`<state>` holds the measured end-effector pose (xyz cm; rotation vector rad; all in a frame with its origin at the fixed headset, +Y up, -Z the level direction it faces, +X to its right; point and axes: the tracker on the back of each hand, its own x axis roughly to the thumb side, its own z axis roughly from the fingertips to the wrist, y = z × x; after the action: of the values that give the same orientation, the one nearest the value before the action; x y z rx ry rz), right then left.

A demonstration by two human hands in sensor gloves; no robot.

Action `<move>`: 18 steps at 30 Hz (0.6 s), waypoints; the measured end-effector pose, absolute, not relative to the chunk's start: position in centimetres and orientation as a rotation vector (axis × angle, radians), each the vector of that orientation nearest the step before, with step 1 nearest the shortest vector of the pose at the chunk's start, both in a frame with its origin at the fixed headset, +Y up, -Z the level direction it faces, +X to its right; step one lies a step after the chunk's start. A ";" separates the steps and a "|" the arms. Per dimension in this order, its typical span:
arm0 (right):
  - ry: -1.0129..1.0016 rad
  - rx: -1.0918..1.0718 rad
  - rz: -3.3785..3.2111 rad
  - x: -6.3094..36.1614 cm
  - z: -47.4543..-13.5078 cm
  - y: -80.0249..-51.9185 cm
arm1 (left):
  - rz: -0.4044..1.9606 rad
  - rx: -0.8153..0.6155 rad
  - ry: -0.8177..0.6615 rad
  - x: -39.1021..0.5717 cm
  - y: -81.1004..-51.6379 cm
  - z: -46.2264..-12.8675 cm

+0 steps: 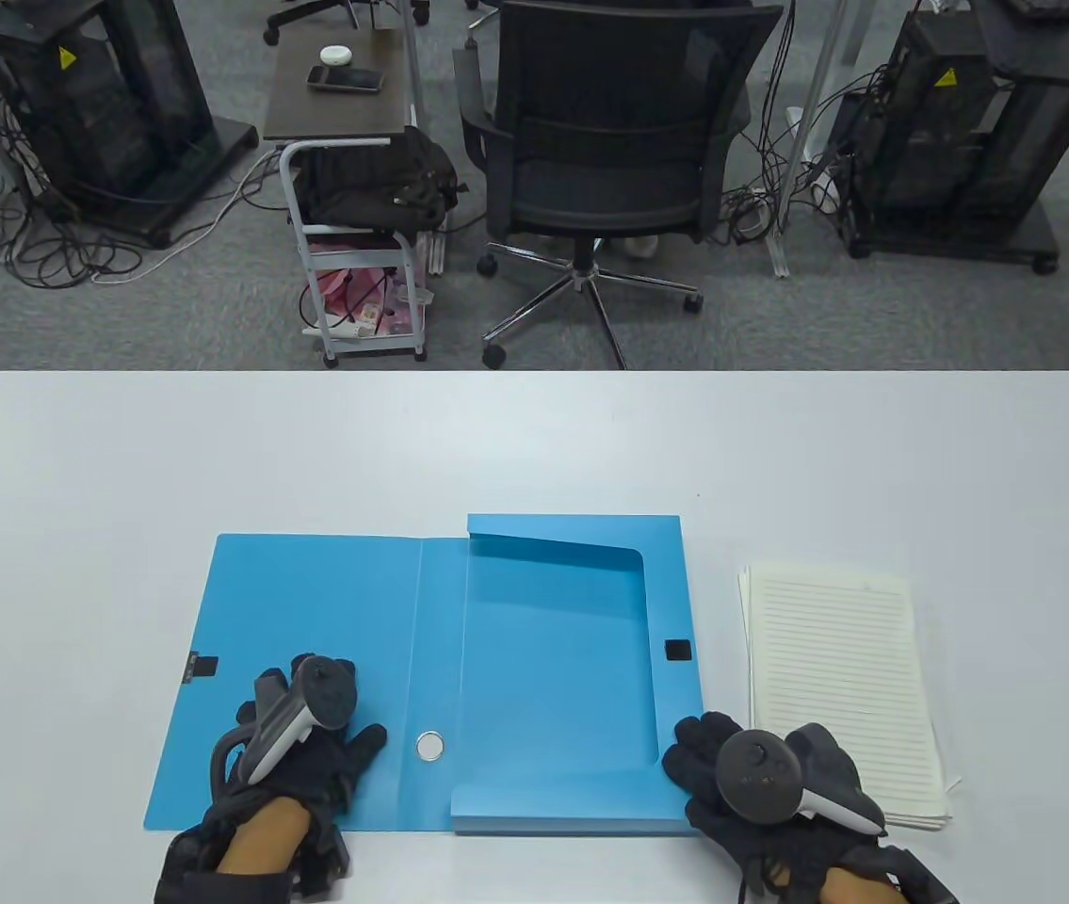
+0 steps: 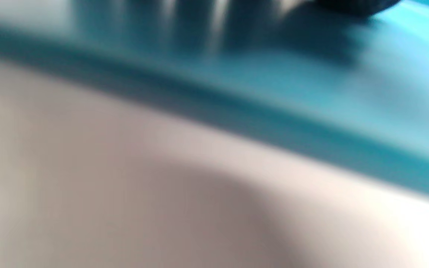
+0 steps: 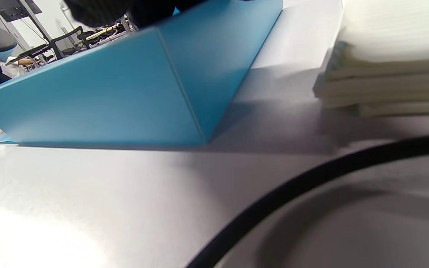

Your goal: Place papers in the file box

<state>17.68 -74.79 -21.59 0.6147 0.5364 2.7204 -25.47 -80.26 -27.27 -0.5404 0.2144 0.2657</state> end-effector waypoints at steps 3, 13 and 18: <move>0.528 0.610 2.721 17.7 -21.6 -74.8 | 0.318 -0.572 0.232 -25.6 -80.8 -27.3; 0.514 0.606 2.726 17.7 -21.5 -74.8 | 0.383 -0.516 0.208 -25.6 -80.4 -27.4; 0.508 0.608 2.737 17.7 -21.5 -74.8 | 0.372 -0.403 0.169 -24.9 -78.9 -27.3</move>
<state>17.68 -74.83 -21.49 0.6082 0.5076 2.7368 -24.92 -78.90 -27.33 -0.4031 0.1686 0.3723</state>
